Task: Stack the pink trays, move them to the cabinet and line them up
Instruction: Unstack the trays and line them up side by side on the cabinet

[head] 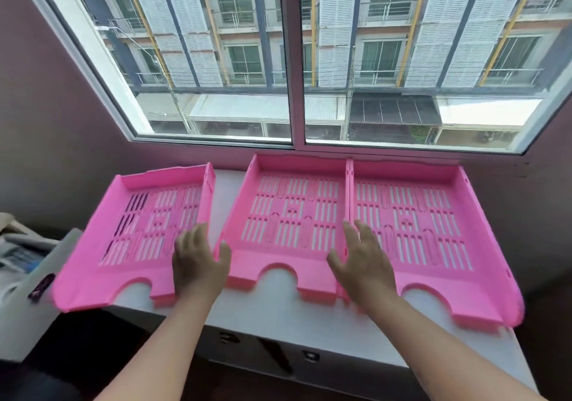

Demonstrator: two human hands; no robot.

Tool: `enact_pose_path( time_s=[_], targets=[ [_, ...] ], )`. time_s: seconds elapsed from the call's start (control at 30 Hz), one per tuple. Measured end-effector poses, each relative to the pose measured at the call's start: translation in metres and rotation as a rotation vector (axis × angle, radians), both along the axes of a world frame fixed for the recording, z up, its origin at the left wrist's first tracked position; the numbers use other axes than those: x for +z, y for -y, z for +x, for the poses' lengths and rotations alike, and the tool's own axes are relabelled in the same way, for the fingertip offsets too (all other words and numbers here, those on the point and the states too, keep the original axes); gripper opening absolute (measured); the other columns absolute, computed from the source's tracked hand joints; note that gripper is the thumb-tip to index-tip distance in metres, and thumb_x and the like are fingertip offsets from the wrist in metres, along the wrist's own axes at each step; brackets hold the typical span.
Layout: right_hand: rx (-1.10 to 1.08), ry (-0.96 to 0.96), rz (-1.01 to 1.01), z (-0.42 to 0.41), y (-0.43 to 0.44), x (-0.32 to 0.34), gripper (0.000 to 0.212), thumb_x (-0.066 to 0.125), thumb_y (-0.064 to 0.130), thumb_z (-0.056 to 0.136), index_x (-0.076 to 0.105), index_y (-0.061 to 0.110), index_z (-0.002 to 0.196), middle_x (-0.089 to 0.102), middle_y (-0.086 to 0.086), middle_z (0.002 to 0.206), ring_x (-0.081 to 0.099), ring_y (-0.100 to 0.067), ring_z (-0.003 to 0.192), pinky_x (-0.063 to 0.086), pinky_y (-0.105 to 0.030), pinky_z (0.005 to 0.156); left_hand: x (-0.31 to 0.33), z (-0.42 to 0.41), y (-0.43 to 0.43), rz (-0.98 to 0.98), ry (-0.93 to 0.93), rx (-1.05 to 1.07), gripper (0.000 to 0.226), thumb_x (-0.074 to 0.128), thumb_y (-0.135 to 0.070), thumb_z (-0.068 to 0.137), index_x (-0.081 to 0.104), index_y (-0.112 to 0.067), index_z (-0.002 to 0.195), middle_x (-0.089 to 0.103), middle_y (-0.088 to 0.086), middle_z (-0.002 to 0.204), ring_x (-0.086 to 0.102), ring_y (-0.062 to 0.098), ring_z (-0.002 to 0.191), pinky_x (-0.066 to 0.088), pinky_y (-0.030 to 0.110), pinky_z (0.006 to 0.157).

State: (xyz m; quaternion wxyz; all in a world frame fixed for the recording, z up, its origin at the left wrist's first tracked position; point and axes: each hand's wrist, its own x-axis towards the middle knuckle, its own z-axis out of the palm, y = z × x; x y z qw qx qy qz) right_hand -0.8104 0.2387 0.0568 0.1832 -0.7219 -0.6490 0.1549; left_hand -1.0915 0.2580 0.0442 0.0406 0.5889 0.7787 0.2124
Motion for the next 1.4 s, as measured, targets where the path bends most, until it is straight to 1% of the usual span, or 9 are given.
enact_pose_path(
  time_s=[0.17,0.33,0.5,0.77,1.03,1.17,1.27,1.33,1.4],
  targets=[
    [-0.148,-0.047,-0.029,-0.04,-0.001,-0.017,0.065,0.051,0.021,0.097,0.022,0.015,0.156,0.012,-0.01,0.165,0.016,-0.027,0.151,0.044,-0.037,0.104,-0.019,-0.033,-0.009,-0.158,0.491,0.011,0.061,0.032,-0.039,0.101,0.014,-0.019,0.154,0.033,0.014,0.156,0.041,0.035,0.135,0.041,0.044,0.101],
    [-0.239,0.081,0.049,-0.048,-0.002,-0.029,0.058,0.054,0.001,0.092,0.039,0.003,0.148,0.032,-0.022,0.157,0.04,-0.041,0.14,0.051,-0.049,0.095,-0.029,-0.042,-0.023,-0.149,0.627,-0.111,0.056,0.023,-0.042,0.102,0.012,-0.025,0.155,0.027,0.001,0.159,0.039,0.015,0.134,0.031,0.022,0.098],
    [-0.276,0.12,0.091,-0.05,-0.004,-0.034,0.058,0.058,-0.006,0.087,0.045,0.0,0.144,0.039,-0.024,0.153,0.05,-0.047,0.13,0.052,-0.056,0.09,-0.029,-0.046,-0.045,-0.248,0.75,-0.26,0.056,0.023,-0.045,0.101,0.017,-0.027,0.154,0.028,-0.001,0.159,0.036,0.028,0.139,0.026,0.033,0.111],
    [-0.259,0.141,0.157,-0.05,-0.005,-0.038,0.054,0.059,-0.01,0.086,0.049,-0.005,0.139,0.042,-0.028,0.15,0.059,-0.051,0.118,0.057,-0.057,0.085,-0.029,-0.045,-0.053,-0.221,0.639,-0.408,0.07,0.036,-0.055,0.094,0.022,-0.02,0.153,0.033,-0.001,0.157,0.033,0.019,0.141,0.027,0.027,0.1],
    [-0.234,0.118,0.177,-0.049,-0.005,-0.038,0.053,0.056,-0.006,0.089,0.046,-0.005,0.141,0.038,-0.027,0.152,0.053,-0.049,0.127,0.051,-0.056,0.095,-0.026,-0.038,-0.055,-0.224,0.551,-0.406,0.065,0.044,-0.038,0.096,0.023,-0.013,0.152,0.033,0.007,0.157,0.033,0.024,0.142,0.027,0.026,0.096],
    [-0.287,-0.002,0.214,-0.049,0.001,-0.036,0.057,0.056,0.002,0.093,0.038,-0.003,0.147,0.037,-0.027,0.153,0.046,-0.045,0.134,0.04,-0.037,0.097,-0.025,-0.031,-0.036,-0.059,0.431,-0.328,0.064,0.048,-0.038,0.094,0.03,-0.013,0.15,0.045,0.01,0.149,0.048,0.026,0.132,0.038,0.031,0.099],
    [-0.322,-0.104,0.221,-0.052,0.015,-0.038,0.062,0.054,0.004,0.095,0.031,0.004,0.152,0.046,-0.024,0.147,0.06,-0.041,0.119,0.052,-0.034,0.085,-0.03,-0.028,-0.024,-0.051,0.352,-0.32,0.062,0.048,-0.03,0.097,0.022,-0.019,0.152,0.057,0.014,0.137,0.067,0.017,0.088,0.057,0.028,0.063],
    [-0.331,-0.148,0.179,-0.053,0.019,-0.039,0.063,0.05,0.003,0.097,0.027,0.009,0.155,0.053,-0.022,0.139,0.067,-0.032,0.089,0.053,-0.027,0.065,-0.033,-0.028,-0.026,-0.084,0.348,-0.323,0.061,0.043,-0.025,0.099,0.016,-0.021,0.154,0.056,0.015,0.138,0.063,0.012,0.065,0.044,0.015,0.042],
    [-0.329,-0.141,0.152,-0.049,0.016,-0.042,0.062,0.047,0.003,0.098,0.024,0.01,0.156,0.057,-0.021,0.127,0.057,-0.016,0.06,0.042,-0.018,0.048,-0.036,-0.029,-0.03,-0.116,0.345,-0.319,0.061,0.04,-0.026,0.1,0.013,-0.023,0.155,0.054,0.016,0.14,0.065,0.022,0.066,0.032,0.01,0.035]
  ],
)
